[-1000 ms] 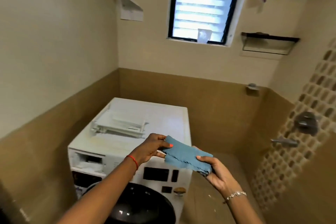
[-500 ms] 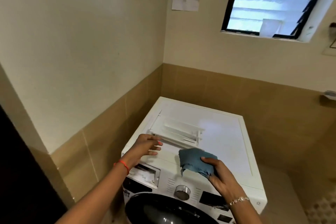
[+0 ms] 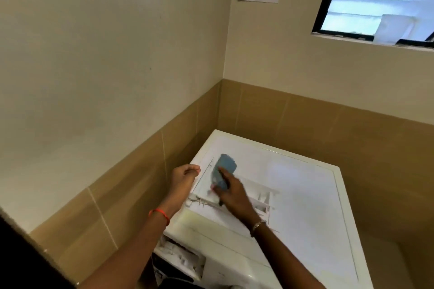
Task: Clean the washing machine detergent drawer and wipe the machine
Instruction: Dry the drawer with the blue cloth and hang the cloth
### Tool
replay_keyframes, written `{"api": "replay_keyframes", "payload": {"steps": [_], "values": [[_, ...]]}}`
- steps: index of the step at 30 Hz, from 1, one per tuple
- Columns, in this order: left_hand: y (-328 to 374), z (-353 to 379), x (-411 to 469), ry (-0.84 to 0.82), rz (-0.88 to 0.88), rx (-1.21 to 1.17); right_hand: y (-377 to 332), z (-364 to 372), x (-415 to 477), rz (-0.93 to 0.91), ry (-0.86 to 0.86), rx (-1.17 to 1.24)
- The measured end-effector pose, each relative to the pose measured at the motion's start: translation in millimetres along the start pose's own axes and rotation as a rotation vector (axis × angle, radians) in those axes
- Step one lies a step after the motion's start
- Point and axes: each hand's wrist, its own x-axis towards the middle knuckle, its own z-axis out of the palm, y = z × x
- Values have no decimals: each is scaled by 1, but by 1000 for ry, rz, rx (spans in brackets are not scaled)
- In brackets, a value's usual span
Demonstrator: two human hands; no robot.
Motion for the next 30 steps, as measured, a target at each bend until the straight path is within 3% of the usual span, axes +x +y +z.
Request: {"api": "replay_keyframes", "payload": {"steps": [1,3,6,9,11,12,15,19,26,30], "values": [[-2,3,7,5,16,45,6,11,5,8,-102,-42],[-9,8,23,-4,47,158,19,25,14,16,-138,-86],[-17,14,40,-28,51,264,40,38,27,-51,-2,-204],[-23,21,51,-94,48,331,53,50,35,-99,-34,-321],[-24,26,57,-146,43,379,55,61,40,-124,-15,-519],[-24,27,60,-183,25,409,56,67,42,-167,73,-654],[-28,32,68,-299,-42,418,60,85,51,-116,165,-849],[-34,31,72,-340,-40,413,68,86,72,-124,276,-892],[-37,31,81,-339,43,526,68,83,93,-102,266,-908],[-38,31,80,-338,79,527,71,72,113,-6,361,-950]]}}
